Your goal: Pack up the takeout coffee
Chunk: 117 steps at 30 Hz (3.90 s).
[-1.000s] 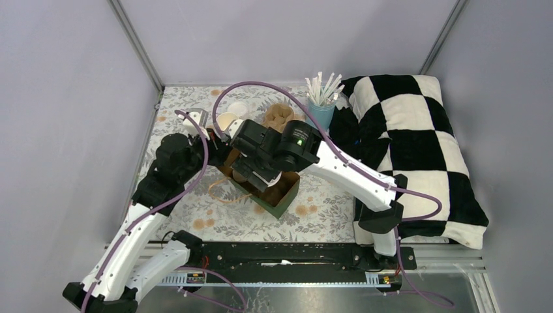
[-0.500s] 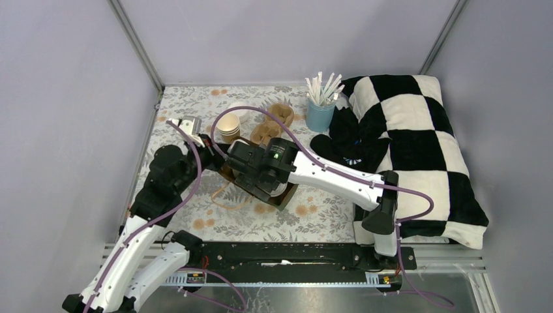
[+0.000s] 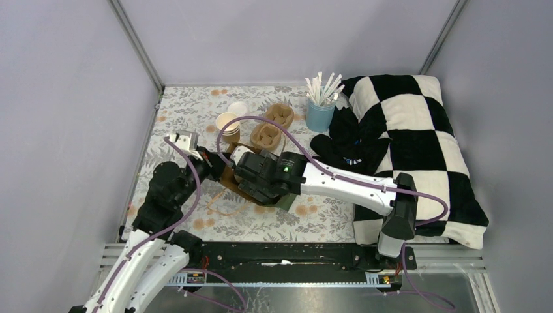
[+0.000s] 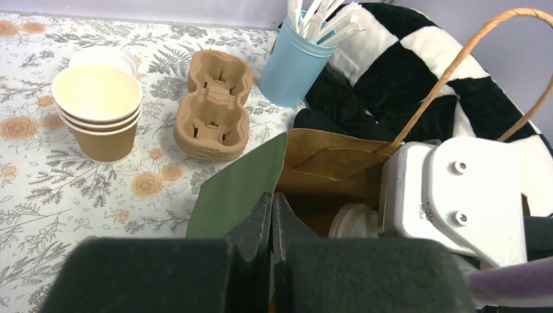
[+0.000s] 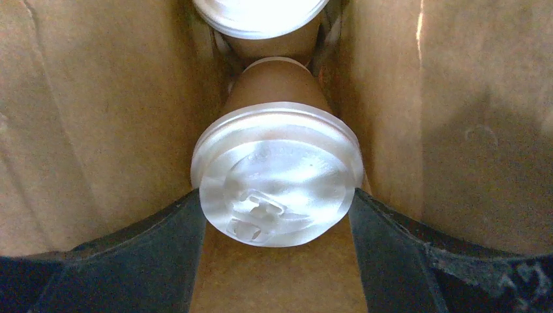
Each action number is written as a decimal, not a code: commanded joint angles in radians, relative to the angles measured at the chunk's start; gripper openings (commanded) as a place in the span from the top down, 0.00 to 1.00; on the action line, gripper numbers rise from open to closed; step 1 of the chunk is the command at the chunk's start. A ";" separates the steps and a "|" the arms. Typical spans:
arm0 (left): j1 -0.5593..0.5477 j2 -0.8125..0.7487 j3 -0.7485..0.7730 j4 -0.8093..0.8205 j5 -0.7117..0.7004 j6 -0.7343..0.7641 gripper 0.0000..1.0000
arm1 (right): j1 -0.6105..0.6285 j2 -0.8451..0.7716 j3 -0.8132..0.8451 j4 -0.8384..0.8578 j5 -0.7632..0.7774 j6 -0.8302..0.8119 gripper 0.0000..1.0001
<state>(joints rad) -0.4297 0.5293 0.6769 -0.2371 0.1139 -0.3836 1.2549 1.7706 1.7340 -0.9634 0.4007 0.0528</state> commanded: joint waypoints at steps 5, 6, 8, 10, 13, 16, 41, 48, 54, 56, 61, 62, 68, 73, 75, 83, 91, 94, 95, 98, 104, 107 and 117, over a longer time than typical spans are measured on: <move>-0.003 -0.079 -0.051 0.061 -0.008 0.023 1.00 | 0.016 -0.050 -0.088 0.142 -0.055 -0.001 0.72; -0.002 -0.086 -0.057 0.053 -0.007 0.026 1.00 | 0.017 -0.046 -0.091 0.137 -0.062 0.001 0.72; -0.003 -0.103 -0.065 0.032 -0.005 0.032 1.00 | 0.018 -0.034 -0.087 0.118 -0.073 0.007 0.72; -0.003 -0.121 -0.076 0.011 -0.002 0.039 1.00 | 0.018 -0.020 -0.073 0.091 -0.077 0.013 0.72; -0.003 -0.149 -0.079 -0.039 -0.006 0.054 1.00 | 0.020 0.002 -0.003 0.043 -0.067 0.027 0.72; -0.003 -0.183 -0.082 -0.084 -0.006 0.066 1.00 | 0.021 0.051 0.134 -0.026 -0.051 0.030 0.72; -0.003 -0.203 -0.048 -0.217 -0.033 0.008 1.00 | 0.018 0.164 0.182 -0.119 0.072 -0.018 0.73; -0.004 -0.181 -0.051 -0.216 -0.032 0.006 1.00 | 0.023 0.130 0.257 -0.222 0.031 0.055 0.73; -0.004 -0.175 -0.054 -0.208 -0.015 0.012 1.00 | 0.022 0.154 0.232 -0.243 0.063 0.022 0.73; -0.004 -0.177 -0.054 -0.208 -0.013 0.012 1.00 | 0.019 0.193 0.267 -0.284 0.073 0.030 0.73; -0.004 -0.179 -0.051 -0.207 -0.001 0.018 1.00 | 0.014 0.240 0.335 -0.357 0.052 0.085 0.74; -0.004 -0.176 -0.053 -0.206 0.000 0.019 1.00 | 0.014 0.246 0.344 -0.374 0.044 0.096 0.74; -0.004 -0.169 -0.053 -0.200 0.019 0.032 1.00 | 0.008 0.294 0.394 -0.445 0.068 0.106 0.73; -0.004 -0.173 -0.048 -0.201 0.022 0.035 1.00 | 0.005 0.338 0.410 -0.487 0.087 0.138 0.73; -0.004 -0.173 -0.048 -0.201 0.021 0.034 1.00 | 0.001 0.326 0.367 -0.423 0.106 0.122 0.73; -0.004 -0.157 -0.031 -0.242 -0.088 -0.024 1.00 | -0.022 0.197 0.043 -0.016 0.109 0.022 0.72; -0.004 -0.096 0.034 -0.295 -0.128 -0.049 1.00 | -0.027 0.111 0.019 0.085 0.061 -0.081 0.72; -0.004 -0.123 0.014 -0.270 -0.081 -0.037 1.00 | -0.028 0.130 0.063 0.018 0.070 -0.077 0.72; -0.004 -0.134 0.005 -0.258 -0.060 -0.032 1.00 | -0.029 0.145 0.086 -0.012 0.077 -0.069 0.72; -0.004 -0.153 -0.016 -0.233 -0.017 -0.022 1.00 | -0.029 0.203 0.199 -0.119 0.104 -0.019 0.72; -0.004 -0.152 -0.026 -0.221 0.013 -0.017 1.00 | -0.029 0.289 0.386 -0.169 0.080 -0.041 0.69; -0.004 -0.156 -0.028 -0.217 0.018 -0.011 1.00 | -0.030 0.284 0.345 -0.156 0.091 -0.110 0.71; -0.004 -0.170 -0.037 -0.215 0.007 -0.005 1.00 | -0.064 0.133 -0.012 0.067 0.125 -0.277 0.72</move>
<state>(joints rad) -0.4358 0.3740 0.6353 -0.5159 0.1265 -0.4072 1.2152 1.9507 1.7817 -0.9054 0.4889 -0.1413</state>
